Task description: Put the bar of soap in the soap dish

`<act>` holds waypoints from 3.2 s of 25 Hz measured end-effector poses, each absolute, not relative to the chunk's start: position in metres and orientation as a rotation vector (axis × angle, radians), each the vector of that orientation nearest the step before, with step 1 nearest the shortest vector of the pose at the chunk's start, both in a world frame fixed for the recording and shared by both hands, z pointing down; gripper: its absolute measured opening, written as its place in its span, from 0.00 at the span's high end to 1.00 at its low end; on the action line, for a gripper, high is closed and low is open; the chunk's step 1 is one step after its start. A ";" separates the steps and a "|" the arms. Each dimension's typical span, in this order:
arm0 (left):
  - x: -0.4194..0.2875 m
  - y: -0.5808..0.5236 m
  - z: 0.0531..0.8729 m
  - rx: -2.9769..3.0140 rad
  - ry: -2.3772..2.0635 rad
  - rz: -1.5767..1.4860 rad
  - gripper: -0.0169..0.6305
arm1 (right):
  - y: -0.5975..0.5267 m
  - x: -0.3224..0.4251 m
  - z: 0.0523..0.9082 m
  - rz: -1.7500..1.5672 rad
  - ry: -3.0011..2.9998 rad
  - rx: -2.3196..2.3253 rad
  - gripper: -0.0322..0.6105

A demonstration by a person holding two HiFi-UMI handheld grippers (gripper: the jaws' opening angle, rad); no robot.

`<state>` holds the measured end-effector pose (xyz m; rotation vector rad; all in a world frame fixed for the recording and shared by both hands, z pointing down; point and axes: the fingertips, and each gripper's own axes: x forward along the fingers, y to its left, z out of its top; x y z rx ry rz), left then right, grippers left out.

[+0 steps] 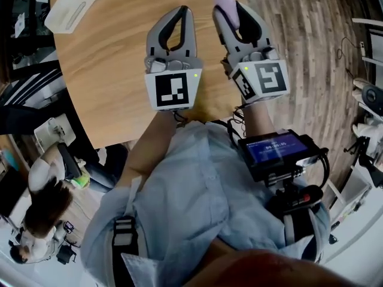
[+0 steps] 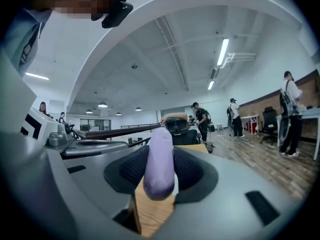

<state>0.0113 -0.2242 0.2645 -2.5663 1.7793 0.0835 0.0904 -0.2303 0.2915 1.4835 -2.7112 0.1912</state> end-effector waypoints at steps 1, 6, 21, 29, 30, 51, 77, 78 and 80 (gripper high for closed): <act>0.007 -0.230 0.270 -2.564 1.793 0.087 0.96 | -0.236 0.089 0.298 0.200 -2.705 1.481 0.70; -0.013 -0.255 0.289 -2.550 1.851 0.085 0.96 | -0.265 0.080 0.324 0.241 -2.671 1.476 0.70; -0.031 -0.310 0.360 -2.621 1.853 -0.095 0.96 | -0.349 0.053 0.399 0.334 -2.609 1.431 0.70; -0.041 -0.317 0.384 -2.633 1.946 -0.081 0.96 | -0.370 0.050 0.425 0.348 -2.570 1.402 0.70; -0.041 -0.317 0.382 -2.634 1.950 -0.078 0.96 | -0.371 0.050 0.426 0.350 -2.563 1.401 0.70; -0.057 -0.322 0.419 -2.668 2.049 -0.110 0.96 | -0.405 0.033 0.481 0.422 -2.393 1.256 0.70; -0.062 -0.326 0.419 -2.660 2.056 -0.097 0.96 | -0.409 0.033 0.485 0.341 -2.343 1.191 0.67; -0.062 -0.326 0.418 -2.660 2.053 -0.097 0.96 | -0.409 0.034 0.486 0.340 -2.340 1.195 0.67; -0.061 -0.326 0.418 -2.662 2.054 -0.098 0.96 | -0.409 0.035 0.488 0.324 -2.326 1.204 0.68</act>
